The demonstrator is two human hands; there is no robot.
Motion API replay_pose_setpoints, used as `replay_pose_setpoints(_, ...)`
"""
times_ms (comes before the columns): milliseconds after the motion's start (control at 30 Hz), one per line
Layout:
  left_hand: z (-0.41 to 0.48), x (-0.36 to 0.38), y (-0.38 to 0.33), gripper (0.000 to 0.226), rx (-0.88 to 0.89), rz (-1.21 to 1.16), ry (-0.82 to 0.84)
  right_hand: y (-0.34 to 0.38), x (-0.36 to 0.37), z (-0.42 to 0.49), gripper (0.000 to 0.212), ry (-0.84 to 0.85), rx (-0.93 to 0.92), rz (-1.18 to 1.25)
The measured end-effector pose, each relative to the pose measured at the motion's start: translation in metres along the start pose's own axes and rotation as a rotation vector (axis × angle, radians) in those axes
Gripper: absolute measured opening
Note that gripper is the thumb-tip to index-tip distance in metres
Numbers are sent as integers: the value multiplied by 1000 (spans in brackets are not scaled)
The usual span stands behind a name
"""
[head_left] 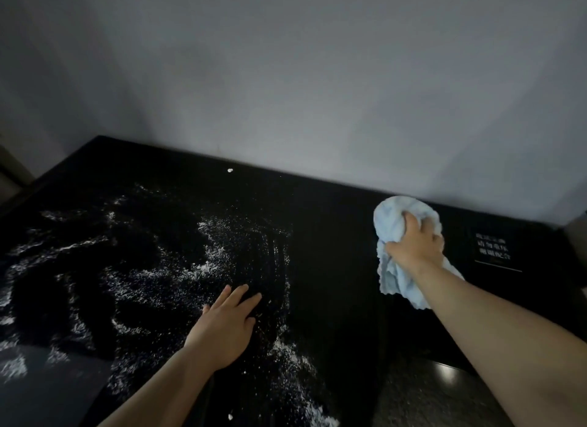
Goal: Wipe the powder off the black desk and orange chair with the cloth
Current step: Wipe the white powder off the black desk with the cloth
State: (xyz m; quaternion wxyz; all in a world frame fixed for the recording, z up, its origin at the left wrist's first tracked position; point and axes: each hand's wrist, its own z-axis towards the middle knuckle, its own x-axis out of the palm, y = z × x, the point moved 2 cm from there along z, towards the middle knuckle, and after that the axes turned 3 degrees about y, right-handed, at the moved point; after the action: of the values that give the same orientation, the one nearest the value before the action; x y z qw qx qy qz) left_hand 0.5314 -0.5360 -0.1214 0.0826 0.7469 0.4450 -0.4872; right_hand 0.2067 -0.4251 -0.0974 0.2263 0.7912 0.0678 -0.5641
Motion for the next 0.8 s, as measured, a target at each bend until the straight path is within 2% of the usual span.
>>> replay_pose_setpoints(33,1,0,1,50,1,-6,1,2,4,8,75,19,38,-41)
replay_pose_setpoints(100,2,-1,1,50,2,-12,6,22,10,22,71,20,-7,-98)
replay_pose_setpoints(167,2,-1,2,50,1,-15,5,55,14,24,66,80,-171,-164)
replay_pose_setpoints(233,2,-1,3,50,1,-13,0,81,24,15,72,133,-373,-204)
replay_pose_setpoints(300,2,0,3,50,-4,-1,0,90,39,-11,74,104,-526,-209)
replay_pose_setpoints(467,1,-1,1,50,0,28,9,69,66,-96,46,29,-778,-85)
replay_pose_setpoints(567,-1,2,0,50,8,51,-2,43,66,-134,42,116,-848,-44)
replay_pose_setpoints(633,-5,5,0,50,18,56,-9,30,61,-153,41,265,-946,25)
replay_pose_setpoints(667,-9,8,0,50,27,55,-5,24,53,-159,41,346,-968,90)
replay_pose_setpoints(733,-18,15,1,49,47,59,0,9,36,-154,50,398,-831,184)
replay_pose_setpoints(800,-29,23,4,50,67,70,-44,-17,20,-136,58,224,-562,256)
